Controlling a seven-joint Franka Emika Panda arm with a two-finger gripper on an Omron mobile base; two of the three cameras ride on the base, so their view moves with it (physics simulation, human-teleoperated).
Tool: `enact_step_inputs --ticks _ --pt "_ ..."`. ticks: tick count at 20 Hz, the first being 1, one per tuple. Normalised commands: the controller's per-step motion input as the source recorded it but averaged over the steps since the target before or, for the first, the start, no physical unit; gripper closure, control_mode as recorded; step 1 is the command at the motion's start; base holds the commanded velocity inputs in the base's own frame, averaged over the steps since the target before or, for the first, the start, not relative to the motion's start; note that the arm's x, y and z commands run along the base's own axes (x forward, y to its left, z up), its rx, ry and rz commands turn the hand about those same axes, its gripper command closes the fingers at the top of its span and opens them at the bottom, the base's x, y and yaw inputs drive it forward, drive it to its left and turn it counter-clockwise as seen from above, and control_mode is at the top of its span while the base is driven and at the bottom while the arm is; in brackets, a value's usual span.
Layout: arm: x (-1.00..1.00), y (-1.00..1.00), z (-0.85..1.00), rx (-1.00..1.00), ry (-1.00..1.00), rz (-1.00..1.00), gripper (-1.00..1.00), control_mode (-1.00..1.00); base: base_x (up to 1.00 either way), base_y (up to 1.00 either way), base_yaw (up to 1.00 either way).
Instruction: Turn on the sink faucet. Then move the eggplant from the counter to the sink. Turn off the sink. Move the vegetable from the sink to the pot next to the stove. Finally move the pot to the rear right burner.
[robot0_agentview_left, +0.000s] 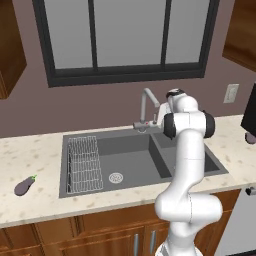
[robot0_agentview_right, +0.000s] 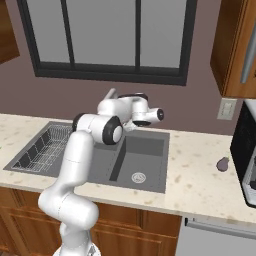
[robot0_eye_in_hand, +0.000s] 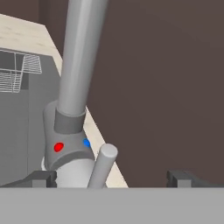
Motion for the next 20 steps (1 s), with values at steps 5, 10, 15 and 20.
enact_step_inputs --ticks 5,10,15,20 --pt "0.0 0.09 0.0 0.0 0.0 0.0 -1.0 -1.0 0.0 0.0 0.0" --pt "0.0 0.12 0.0 0.0 0.0 0.0 -1.0 -1.0 0.0 0.0 0.0" --pt "0.0 0.2 0.0 0.0 0.01 0.0 1.0 -1.0 0.0 0.0 0.0" --pt "0.01 0.28 0.0 0.0 0.0 0.0 1.0 -1.0 0.0 0.0 0.0"
